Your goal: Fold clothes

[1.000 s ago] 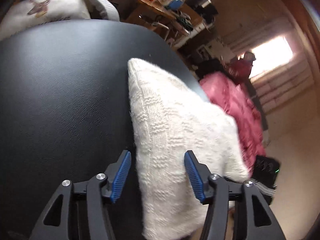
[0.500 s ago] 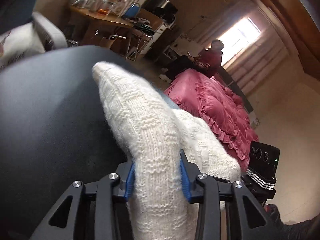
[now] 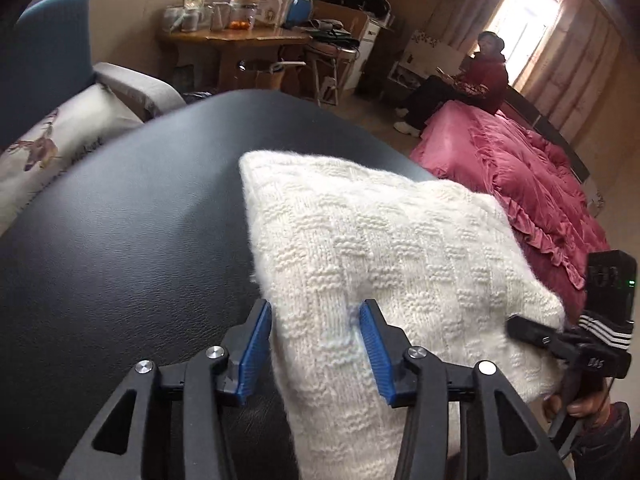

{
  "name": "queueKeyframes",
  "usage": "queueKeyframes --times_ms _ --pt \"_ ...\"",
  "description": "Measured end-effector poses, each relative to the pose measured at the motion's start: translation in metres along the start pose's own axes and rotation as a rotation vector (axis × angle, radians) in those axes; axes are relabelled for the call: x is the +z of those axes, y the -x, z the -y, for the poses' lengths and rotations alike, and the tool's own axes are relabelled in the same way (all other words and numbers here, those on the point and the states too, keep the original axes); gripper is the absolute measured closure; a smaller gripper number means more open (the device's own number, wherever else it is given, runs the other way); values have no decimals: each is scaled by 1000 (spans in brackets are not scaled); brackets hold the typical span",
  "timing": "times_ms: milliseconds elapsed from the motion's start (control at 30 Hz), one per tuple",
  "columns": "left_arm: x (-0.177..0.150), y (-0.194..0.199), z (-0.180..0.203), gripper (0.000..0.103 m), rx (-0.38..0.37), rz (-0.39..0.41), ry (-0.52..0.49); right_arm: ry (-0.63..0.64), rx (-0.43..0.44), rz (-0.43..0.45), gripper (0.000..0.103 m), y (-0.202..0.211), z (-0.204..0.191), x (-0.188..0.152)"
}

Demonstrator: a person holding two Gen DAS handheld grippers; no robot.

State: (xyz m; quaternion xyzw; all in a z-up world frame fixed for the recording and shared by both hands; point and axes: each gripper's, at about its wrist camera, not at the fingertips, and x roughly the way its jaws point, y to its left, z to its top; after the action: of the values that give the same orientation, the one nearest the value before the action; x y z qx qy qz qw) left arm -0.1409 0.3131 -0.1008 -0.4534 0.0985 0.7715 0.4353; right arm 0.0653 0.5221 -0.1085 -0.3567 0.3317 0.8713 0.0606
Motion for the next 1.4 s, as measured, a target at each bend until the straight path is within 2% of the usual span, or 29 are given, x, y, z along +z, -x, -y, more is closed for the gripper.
queueKeyframes --times_ms 100,233,333,433,533,600,667,733,833,900,1000,1067,1200,1233,1400 --pt "1 17 11 58 30 46 6 83 -4 31 30 15 -21 -2" --pt "-16 36 20 58 22 74 -18 193 -8 73 30 35 -48 -4" --pt "-27 33 36 58 -6 72 -36 275 -12 104 30 51 -69 -6" --pt "-34 13 45 58 -10 1 -39 340 -19 123 30 61 -85 -8" --pt "-50 -10 43 57 19 -97 -28 275 -52 49 30 39 -63 -13" --pt "-56 -8 38 56 -20 -86 24 231 -74 -1 30 25 -48 -16" --pt "-57 -1 35 56 -28 -70 60 190 -87 -36 30 14 -35 -19" --pt "-57 12 36 57 -15 -26 77 166 -65 -5 30 20 -29 -20" --pt "-60 40 50 55 111 55 39 142 -51 29 30 32 -30 -22" --pt "-61 56 57 55 141 81 44 175 -58 71 30 45 -42 -25" --pt "-62 81 70 55 194 119 61 233 -90 148 22 63 -65 -31" --pt "-64 99 80 55 234 151 52 262 -124 193 0 70 -82 -31" --pt "-60 128 98 55 325 230 -2 283 -195 228 0 73 -110 -31" --pt "-60 137 101 55 327 241 -7 281 -202 233 0 74 -116 -31" --pt "-59 172 123 58 360 281 -62 281 -169 230 0 73 -131 -32"
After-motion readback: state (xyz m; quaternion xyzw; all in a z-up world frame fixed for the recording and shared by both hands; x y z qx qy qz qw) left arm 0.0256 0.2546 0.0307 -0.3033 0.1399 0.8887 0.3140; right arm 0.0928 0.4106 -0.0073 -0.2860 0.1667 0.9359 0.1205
